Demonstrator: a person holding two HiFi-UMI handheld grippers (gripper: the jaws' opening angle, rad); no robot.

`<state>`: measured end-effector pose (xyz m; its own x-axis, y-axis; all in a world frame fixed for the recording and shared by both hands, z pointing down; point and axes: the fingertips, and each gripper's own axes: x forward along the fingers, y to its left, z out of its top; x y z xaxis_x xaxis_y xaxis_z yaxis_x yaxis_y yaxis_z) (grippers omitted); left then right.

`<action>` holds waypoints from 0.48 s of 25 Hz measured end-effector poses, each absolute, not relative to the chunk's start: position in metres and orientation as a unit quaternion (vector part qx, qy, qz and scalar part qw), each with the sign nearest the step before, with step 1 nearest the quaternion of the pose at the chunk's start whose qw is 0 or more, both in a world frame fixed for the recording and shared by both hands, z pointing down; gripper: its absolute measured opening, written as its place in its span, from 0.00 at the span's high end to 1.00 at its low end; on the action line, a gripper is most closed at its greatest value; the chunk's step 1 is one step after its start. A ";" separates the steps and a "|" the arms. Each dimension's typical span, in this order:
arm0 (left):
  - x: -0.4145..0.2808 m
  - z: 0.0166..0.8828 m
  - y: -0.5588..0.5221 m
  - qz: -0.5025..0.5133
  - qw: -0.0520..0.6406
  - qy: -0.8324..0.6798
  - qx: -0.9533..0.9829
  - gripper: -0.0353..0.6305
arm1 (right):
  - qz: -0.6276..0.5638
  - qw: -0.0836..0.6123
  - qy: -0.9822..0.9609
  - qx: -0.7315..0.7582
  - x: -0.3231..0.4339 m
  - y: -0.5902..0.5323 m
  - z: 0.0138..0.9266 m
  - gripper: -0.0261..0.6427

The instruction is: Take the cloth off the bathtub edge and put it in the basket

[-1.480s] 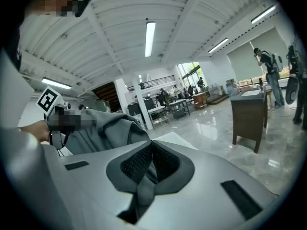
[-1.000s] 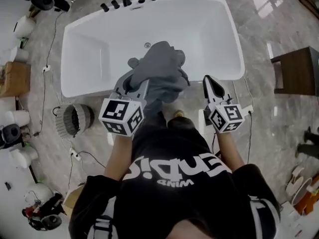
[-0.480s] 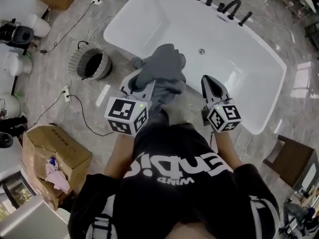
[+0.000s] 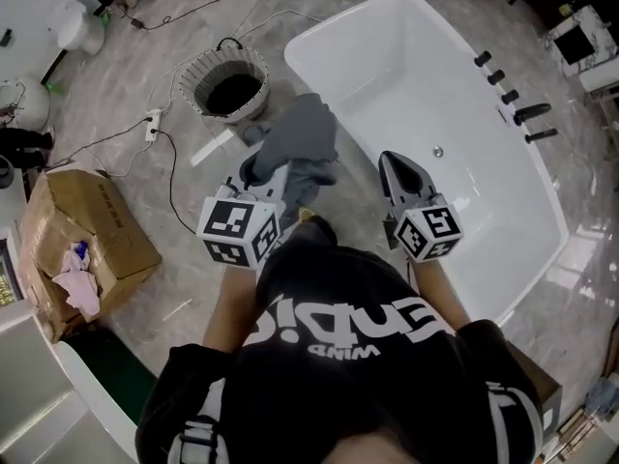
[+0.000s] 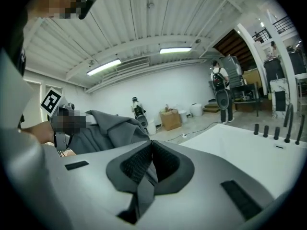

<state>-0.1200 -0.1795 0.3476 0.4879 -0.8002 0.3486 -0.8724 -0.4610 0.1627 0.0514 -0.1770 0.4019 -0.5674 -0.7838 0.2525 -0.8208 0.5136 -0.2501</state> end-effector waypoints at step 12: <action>-0.261 0.339 -0.218 0.084 0.162 -0.585 0.791 0.86 | 0.160 0.079 -0.913 0.367 -0.085 -0.249 0.400 0.94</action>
<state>-0.2611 -0.2185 0.3388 0.3022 -0.8969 0.3227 -0.9516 -0.2640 0.1573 -0.0854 -0.2492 0.4001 -0.7189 -0.6444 0.2607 -0.6946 0.6803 -0.2338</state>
